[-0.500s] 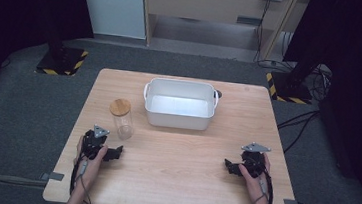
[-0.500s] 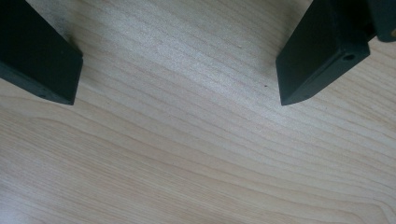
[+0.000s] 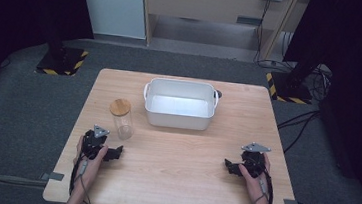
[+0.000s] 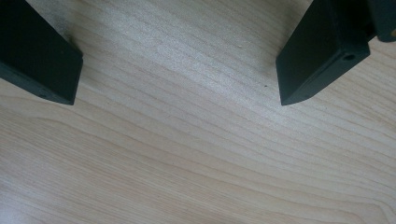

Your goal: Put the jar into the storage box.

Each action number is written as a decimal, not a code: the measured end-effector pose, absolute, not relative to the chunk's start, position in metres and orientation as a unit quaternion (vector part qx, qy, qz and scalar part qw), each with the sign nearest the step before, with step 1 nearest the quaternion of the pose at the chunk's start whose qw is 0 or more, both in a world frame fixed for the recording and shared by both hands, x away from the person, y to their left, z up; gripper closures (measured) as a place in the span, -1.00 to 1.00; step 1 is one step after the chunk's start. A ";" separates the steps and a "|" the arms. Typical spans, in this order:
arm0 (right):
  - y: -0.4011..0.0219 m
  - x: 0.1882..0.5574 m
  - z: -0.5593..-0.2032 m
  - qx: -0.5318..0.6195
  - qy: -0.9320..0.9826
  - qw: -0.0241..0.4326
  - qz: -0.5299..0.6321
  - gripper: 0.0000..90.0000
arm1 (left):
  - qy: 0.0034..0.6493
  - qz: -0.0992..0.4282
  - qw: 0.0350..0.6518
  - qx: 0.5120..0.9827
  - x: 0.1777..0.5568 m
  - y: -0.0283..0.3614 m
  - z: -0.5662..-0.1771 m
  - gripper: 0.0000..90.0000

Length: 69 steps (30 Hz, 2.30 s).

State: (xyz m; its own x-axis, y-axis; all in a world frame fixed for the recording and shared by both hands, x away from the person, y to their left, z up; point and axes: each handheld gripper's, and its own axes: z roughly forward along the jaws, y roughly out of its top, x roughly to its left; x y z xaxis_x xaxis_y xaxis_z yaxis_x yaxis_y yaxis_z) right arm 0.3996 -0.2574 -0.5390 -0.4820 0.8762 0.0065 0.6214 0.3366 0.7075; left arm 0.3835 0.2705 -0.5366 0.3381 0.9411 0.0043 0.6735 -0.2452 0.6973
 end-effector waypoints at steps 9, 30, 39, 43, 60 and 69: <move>-0.257 0.400 -0.539 0.471 0.795 0.192 0.331 -0.98 | 0.532 0.218 0.307 0.758 0.383 0.270 -0.537 -1.00; -0.257 0.400 -0.539 0.471 0.795 0.192 0.331 -0.98 | 0.530 0.226 0.312 0.755 0.375 0.272 -0.513 -0.98; -0.257 0.400 -0.539 0.471 0.795 0.192 0.331 -0.98 | 0.525 0.226 0.314 0.758 0.372 0.272 -0.499 -0.98; -0.257 0.400 -0.539 0.471 0.795 0.192 0.331 -0.98 | 0.518 0.234 0.320 0.758 0.370 0.270 -0.486 -0.98; -0.257 0.400 -0.539 0.471 0.795 0.192 0.331 -0.98 | 0.493 0.258 0.362 0.748 0.377 0.267 -0.429 -0.98; -0.257 0.400 -0.539 0.471 0.795 0.192 0.331 -0.98 | 0.482 0.261 0.373 0.749 0.383 0.258 -0.415 -0.99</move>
State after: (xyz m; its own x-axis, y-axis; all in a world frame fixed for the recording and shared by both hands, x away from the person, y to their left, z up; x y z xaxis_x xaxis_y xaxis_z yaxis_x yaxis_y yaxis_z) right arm 0.3996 -0.2574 -0.5390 -0.4820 0.8761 0.0063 0.6215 0.3369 0.7073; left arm 0.3826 0.2580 -0.4149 0.4002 0.9159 0.0310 0.5263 -0.2574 0.8104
